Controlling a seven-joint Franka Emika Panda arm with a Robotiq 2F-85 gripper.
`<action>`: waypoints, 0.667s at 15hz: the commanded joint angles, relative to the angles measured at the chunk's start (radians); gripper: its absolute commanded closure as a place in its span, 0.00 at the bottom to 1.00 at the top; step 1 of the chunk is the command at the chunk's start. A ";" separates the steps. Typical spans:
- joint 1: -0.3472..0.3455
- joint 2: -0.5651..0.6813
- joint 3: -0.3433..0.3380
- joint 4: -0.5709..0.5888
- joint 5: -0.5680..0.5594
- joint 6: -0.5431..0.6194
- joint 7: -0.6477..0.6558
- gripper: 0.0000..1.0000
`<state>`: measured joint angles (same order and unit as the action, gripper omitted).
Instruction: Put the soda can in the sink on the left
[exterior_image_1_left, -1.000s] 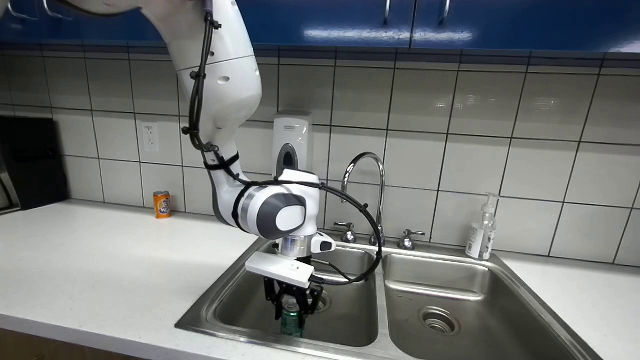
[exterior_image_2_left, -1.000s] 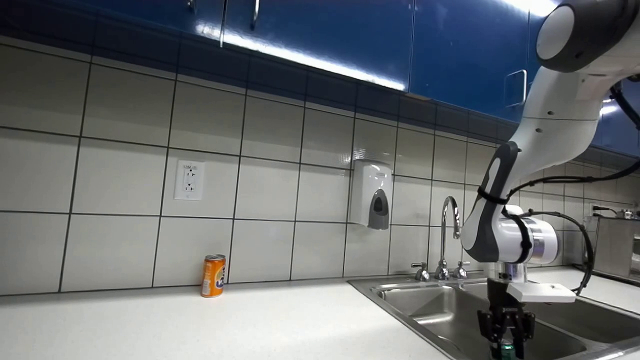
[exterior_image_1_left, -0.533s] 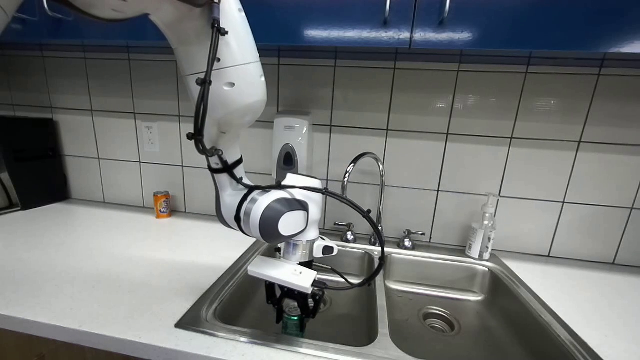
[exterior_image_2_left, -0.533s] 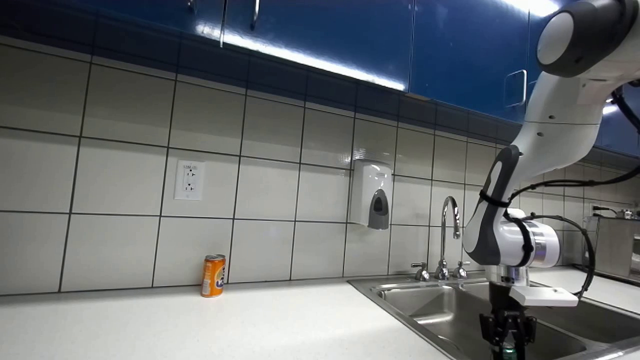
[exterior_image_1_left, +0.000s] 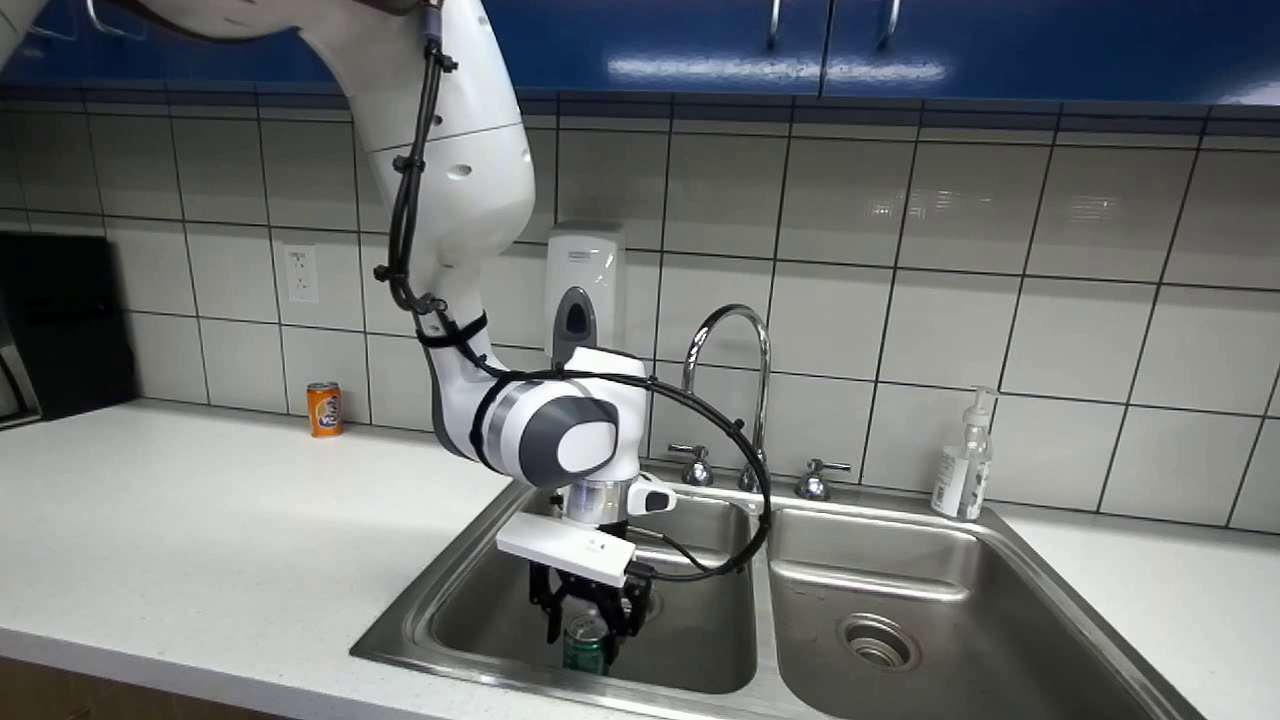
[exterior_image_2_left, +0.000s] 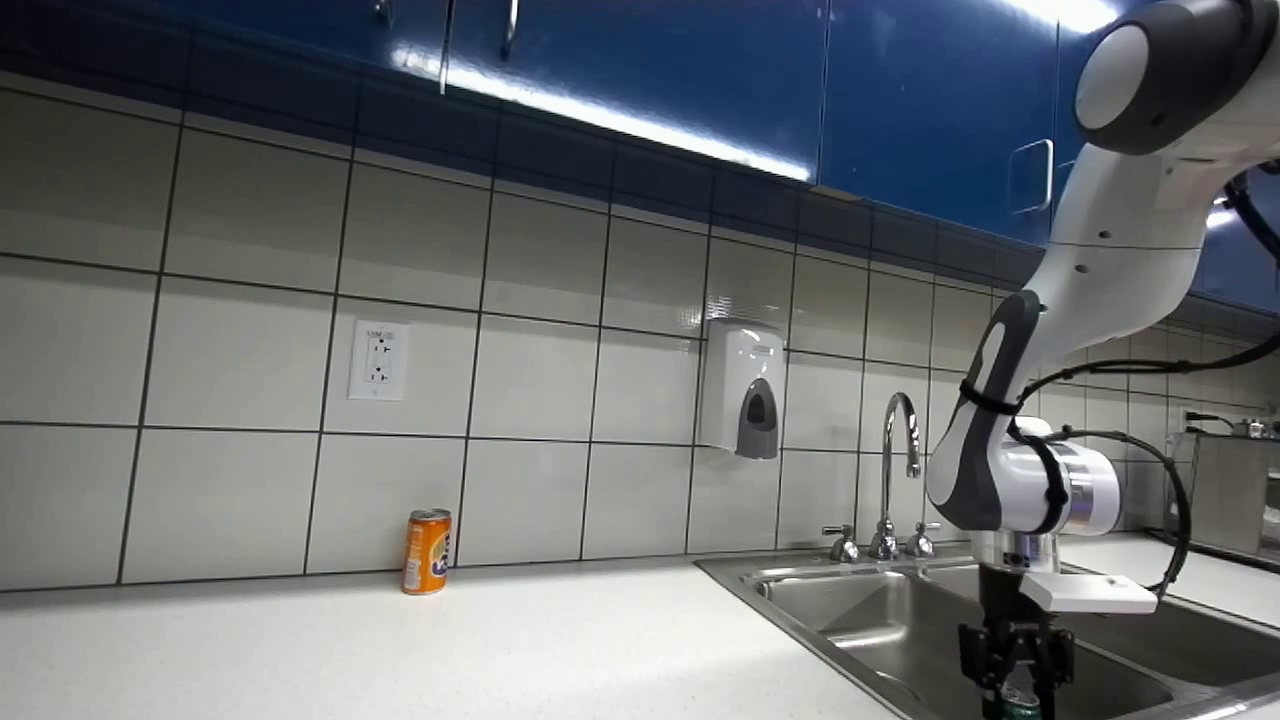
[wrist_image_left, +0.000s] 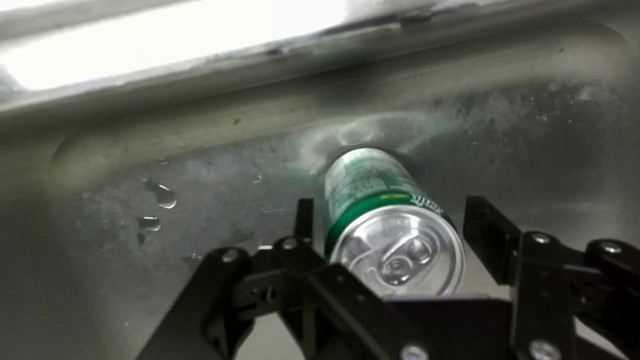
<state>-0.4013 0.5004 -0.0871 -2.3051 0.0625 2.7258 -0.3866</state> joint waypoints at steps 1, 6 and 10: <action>-0.023 -0.008 0.015 0.009 0.001 0.003 -0.031 0.00; -0.015 -0.028 0.015 0.015 -0.003 -0.002 -0.027 0.00; -0.003 -0.064 0.020 0.015 -0.005 -0.009 -0.026 0.00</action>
<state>-0.3988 0.4876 -0.0837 -2.2788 0.0611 2.7259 -0.3883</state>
